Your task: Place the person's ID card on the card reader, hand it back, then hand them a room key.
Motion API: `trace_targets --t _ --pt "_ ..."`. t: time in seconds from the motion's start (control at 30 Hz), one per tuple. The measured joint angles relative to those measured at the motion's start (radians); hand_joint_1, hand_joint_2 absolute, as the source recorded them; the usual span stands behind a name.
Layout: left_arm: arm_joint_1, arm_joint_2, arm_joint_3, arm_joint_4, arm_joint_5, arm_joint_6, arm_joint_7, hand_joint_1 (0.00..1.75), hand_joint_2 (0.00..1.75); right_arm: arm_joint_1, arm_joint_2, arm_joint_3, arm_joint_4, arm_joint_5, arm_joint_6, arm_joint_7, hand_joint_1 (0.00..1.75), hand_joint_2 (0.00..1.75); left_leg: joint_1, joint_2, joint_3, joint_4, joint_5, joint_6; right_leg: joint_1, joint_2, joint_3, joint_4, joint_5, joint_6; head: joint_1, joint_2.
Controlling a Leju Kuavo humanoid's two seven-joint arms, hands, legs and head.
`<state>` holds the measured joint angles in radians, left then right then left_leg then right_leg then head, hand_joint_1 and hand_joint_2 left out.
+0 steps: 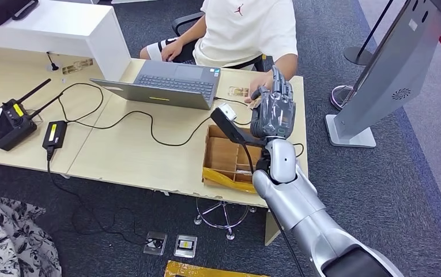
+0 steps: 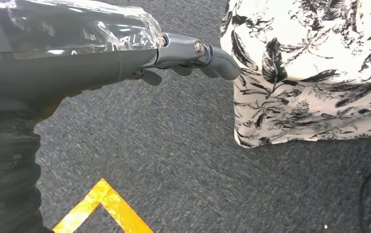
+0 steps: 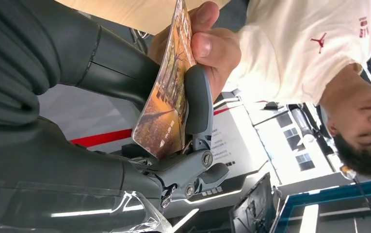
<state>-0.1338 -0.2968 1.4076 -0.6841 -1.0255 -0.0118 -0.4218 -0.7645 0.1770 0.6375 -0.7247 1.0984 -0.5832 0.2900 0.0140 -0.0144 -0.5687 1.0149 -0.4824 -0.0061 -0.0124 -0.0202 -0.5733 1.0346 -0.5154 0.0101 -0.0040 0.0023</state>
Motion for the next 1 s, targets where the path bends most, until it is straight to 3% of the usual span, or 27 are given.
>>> trace_targets --t 0.03,0.07,0.17,0.2,0.8,1.0 --pt "0.0 0.002 0.0 0.006 0.004 0.0 -0.003 0.0 1.75 -0.004 -0.002 0.005 0.013 0.0 0.001 0.001 1.75 1.75 0.0 0.0 0.0 0.0 0.0 0.0 0.0 0.0 0.0 0.0 0.0 0.0 0.0 0.0" --pt "0.0 0.004 0.0 0.012 0.008 0.0 -0.006 0.0 1.75 -0.007 -0.004 0.009 0.024 0.0 0.002 0.002 1.64 1.75 0.0 0.0 0.0 0.0 0.0 0.0 0.0 0.0 0.0 0.0 0.0 0.0 0.0 0.0" --pt "0.0 0.009 0.0 0.024 0.019 0.0 -0.014 0.0 1.75 -0.011 -0.006 0.019 0.048 0.0 0.003 0.008 0.33 1.75 0.0 0.0 0.0 0.0 0.0 0.0 0.0 0.0 0.0 0.0 0.0 0.0 0.0 0.0" --pt "0.0 0.011 0.0 0.028 0.022 0.0 -0.017 0.0 1.75 -0.011 -0.006 0.021 0.055 0.001 0.003 0.01 0.0 1.75 0.0 0.0 0.0 0.0 0.0 0.0 0.0 0.0 0.0 0.0 0.0 0.0 0.0 0.0" --pt "0.0 0.031 0.0 0.066 0.025 0.0 -0.001 0.0 1.75 -0.027 -0.012 0.109 0.132 0.076 0.025 0.051 0.0 1.75 0.0 0.0 0.0 0.0 0.0 0.0 0.0 0.0 0.0 0.0 0.0 0.0 0.0 0.0" --pt "0.0 0.038 0.0 0.067 0.008 0.0 0.019 0.0 1.75 -0.024 -0.016 0.131 0.133 0.102 -0.012 0.063 0.0 1.75 0.0 0.0 0.0 0.0 0.0 0.0 0.0 0.001 0.0 0.0 0.0 0.0 0.0 0.0"
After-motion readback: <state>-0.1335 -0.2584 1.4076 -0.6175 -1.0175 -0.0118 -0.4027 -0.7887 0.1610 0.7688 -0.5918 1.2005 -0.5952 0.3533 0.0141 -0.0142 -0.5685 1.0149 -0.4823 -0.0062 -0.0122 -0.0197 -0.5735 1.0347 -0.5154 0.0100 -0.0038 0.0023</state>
